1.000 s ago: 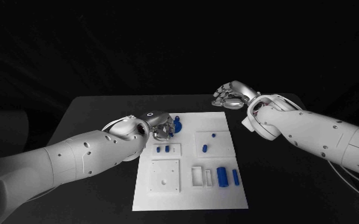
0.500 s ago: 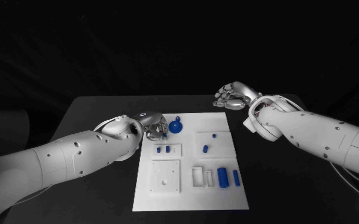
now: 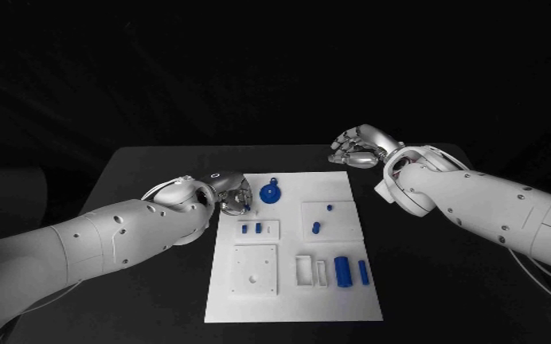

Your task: Assemble the parts on the task board

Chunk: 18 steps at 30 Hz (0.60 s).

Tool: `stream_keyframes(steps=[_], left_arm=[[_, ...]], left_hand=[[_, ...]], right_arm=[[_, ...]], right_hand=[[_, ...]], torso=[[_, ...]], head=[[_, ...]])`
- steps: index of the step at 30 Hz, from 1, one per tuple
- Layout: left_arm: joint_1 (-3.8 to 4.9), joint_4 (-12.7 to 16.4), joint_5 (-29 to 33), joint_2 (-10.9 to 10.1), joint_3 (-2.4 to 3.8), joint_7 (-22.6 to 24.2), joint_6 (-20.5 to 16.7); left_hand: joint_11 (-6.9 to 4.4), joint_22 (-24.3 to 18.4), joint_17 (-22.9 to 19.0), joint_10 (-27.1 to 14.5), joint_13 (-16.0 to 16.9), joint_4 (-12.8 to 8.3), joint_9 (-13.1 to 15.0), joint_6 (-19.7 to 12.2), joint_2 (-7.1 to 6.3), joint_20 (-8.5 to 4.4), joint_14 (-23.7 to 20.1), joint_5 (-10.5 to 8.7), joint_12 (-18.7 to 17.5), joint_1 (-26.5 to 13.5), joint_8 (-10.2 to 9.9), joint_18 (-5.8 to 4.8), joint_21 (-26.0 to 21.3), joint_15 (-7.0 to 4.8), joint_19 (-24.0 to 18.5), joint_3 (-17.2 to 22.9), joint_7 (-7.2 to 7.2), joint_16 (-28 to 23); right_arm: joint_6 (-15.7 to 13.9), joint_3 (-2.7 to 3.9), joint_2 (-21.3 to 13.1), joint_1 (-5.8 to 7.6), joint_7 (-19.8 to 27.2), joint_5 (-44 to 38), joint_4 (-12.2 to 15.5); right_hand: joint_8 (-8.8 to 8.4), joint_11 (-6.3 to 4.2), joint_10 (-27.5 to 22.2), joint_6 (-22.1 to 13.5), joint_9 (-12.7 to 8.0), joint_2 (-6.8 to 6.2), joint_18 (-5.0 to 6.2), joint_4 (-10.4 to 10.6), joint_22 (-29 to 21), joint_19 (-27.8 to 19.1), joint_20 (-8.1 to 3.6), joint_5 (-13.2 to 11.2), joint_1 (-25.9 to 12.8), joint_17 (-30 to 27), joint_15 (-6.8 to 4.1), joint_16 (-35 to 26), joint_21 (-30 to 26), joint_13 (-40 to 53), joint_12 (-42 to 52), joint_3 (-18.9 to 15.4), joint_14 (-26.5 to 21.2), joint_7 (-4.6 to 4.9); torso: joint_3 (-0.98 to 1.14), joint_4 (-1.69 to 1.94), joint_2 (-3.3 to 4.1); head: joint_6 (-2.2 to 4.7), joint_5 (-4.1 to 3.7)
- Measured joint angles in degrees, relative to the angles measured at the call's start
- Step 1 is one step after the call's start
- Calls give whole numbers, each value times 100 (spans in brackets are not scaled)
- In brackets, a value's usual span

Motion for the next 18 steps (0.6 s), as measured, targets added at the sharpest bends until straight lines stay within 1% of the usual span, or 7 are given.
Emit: stream_keyframes(steps=[6,13,18], left_arm=[[-60,-35,37,36,0,5,10],[-77,-85,72,68,-1,18,4],[-77,-129,122,99,-1,21,3]], left_hand=[[0,-1,0,0,0,0,0,0,-3,1,0,0,0,-8,-8,0,0,0,0,0,0,0],[0,-1,0,-1,0,0,0,-1,26,9,0,-12,-28,-20,-23,7,0,0,8,0,0,0],[0,-2,0,-1,-1,0,0,-2,34,10,0,-21,-28,-12,-21,13,0,1,8,0,0,0]], right_arm=[[0,0,1,0,0,0,4],[0,0,1,0,2,0,1],[0,0,6,0,2,0,0]], right_hand=[[0,0,0,0,-5,0,2,0,5,-11,10,0,0,-5,0,0,0,0,0,0,0,0],[0,0,0,0,-5,0,3,0,5,-11,10,0,0,-5,0,0,-22,0,0,0,0,0],[0,0,0,0,-5,0,2,0,5,-11,10,0,0,-5,0,0,-22,1,0,0,0,0]], torso=[[2,-3,-1],[3,-10,-1],[4,-8,-1]], head=[[-13,3],[-21,7],[-22,4]])
